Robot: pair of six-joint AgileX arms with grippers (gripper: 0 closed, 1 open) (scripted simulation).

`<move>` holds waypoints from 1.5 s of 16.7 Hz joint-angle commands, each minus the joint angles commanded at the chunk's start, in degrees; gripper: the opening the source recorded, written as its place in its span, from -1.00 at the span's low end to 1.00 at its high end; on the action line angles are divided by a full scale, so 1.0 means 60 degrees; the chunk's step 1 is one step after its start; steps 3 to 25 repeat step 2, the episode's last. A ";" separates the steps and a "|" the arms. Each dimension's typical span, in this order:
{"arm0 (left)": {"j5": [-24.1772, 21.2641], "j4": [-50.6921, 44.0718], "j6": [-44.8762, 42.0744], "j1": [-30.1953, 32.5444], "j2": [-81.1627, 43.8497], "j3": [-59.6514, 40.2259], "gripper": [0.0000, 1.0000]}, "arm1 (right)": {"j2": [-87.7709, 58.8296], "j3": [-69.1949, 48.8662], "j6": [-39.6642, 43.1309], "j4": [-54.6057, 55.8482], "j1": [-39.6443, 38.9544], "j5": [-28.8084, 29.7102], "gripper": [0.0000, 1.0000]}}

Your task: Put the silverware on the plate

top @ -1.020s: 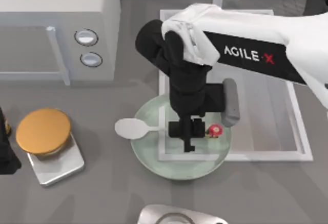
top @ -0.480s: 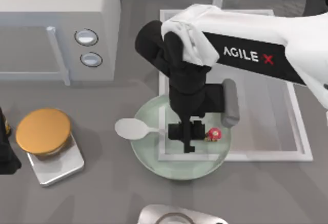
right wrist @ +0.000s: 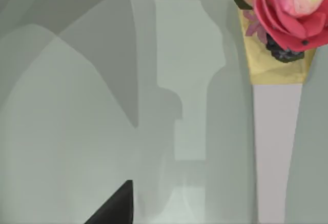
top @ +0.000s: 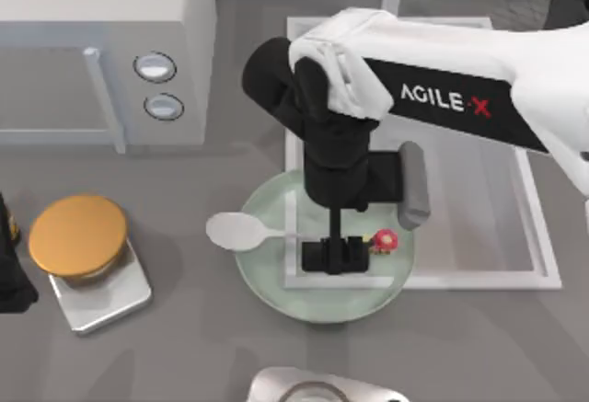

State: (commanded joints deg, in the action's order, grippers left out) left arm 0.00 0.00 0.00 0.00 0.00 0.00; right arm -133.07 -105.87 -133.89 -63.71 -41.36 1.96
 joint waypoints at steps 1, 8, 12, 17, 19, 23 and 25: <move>0.0000 0.0000 0.0000 0.0000 0.0000 0.0000 1.00 | 0.0000 0.0000 0.0000 0.0000 0.0000 0.0000 1.00; 0.0000 0.0000 0.0000 0.0000 0.0000 0.0000 1.00 | 0.0000 0.0000 0.0000 0.0000 0.0000 0.0000 1.00; 0.0000 0.0000 0.0000 0.0000 0.0000 0.0000 1.00 | 0.0000 0.0000 0.0000 0.0000 0.0000 0.0000 1.00; 0.0000 0.0000 0.0000 0.0000 0.0000 0.0000 1.00 | 0.0000 0.0000 0.0000 0.0000 0.0000 0.0000 1.00; 0.0000 0.0000 0.0000 0.0000 0.0000 0.0000 1.00 | 0.0000 0.0000 0.0000 0.0000 0.0000 0.0000 1.00; 0.0000 0.0000 0.0000 0.0000 0.0000 0.0000 1.00 | 0.0000 0.0000 0.0000 0.0000 0.0000 0.0000 1.00; 0.0000 0.0000 0.0000 0.0000 0.0000 0.0000 1.00 | 0.0000 0.0000 0.0000 0.0000 0.0000 0.0000 1.00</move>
